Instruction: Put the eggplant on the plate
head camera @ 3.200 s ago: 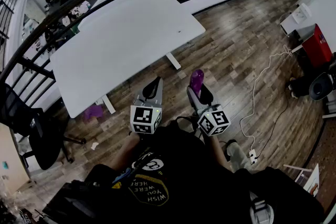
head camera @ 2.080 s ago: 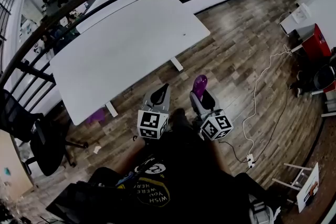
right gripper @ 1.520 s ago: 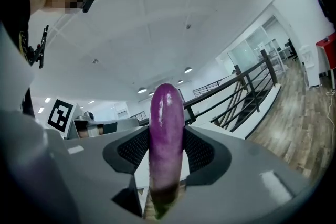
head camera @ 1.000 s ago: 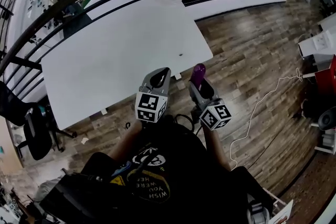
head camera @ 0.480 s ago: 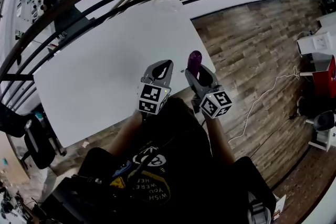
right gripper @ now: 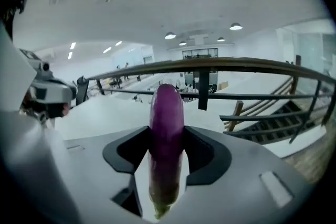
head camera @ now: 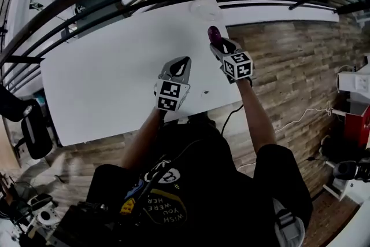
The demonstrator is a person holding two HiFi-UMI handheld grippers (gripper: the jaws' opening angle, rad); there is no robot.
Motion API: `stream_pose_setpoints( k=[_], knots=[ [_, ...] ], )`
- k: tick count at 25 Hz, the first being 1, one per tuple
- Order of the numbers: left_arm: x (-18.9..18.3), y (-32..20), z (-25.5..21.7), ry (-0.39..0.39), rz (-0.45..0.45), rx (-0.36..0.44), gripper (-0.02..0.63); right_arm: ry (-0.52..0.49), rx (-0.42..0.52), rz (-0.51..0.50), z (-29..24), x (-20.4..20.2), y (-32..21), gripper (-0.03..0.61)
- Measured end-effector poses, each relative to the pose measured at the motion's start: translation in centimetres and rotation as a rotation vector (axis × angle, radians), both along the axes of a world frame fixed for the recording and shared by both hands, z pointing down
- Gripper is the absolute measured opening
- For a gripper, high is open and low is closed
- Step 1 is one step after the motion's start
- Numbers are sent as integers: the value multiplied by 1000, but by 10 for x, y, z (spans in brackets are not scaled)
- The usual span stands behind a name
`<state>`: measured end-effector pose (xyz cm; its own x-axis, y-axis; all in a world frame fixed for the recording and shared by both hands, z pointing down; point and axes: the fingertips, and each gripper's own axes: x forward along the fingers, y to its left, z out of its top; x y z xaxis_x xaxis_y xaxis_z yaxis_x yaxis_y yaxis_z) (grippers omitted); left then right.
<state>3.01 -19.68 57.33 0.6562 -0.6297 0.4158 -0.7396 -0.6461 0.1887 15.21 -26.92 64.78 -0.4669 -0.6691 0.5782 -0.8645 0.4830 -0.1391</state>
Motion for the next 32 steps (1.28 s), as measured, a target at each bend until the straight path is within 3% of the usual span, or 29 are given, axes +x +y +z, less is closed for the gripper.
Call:
stream_pose_setpoints(
  k=[8,13,16,19,20,24,27,32],
  knots=[
    [5,-42,14,-29,-127,-63,5,424,-131,-353,86,13,-149,212],
    [-15,-29,22,-46,-229,-94,5,690,-179,-560,131,8,-187,212],
    [-32,-18,30,-42,-286,-135,5,744,-192,-617,146,6,-196,213],
    [-42,-8,29,-23,-316,-167,5,661,-200,-569,141,2,-201,218],
    [-43,-5,28,-19,-315,-168,5,635,-198,-548,137,2,-200,272],
    [-45,1,12,-3,-293,-147,5,501,-117,-435,103,4,-178,304],
    [-37,-4,-8,9,-250,-97,5,293,-26,-309,58,13,-128,302],
    [-23,0,-37,14,-152,-17,5,-127,100,-103,-34,6,22,251]
  ],
)
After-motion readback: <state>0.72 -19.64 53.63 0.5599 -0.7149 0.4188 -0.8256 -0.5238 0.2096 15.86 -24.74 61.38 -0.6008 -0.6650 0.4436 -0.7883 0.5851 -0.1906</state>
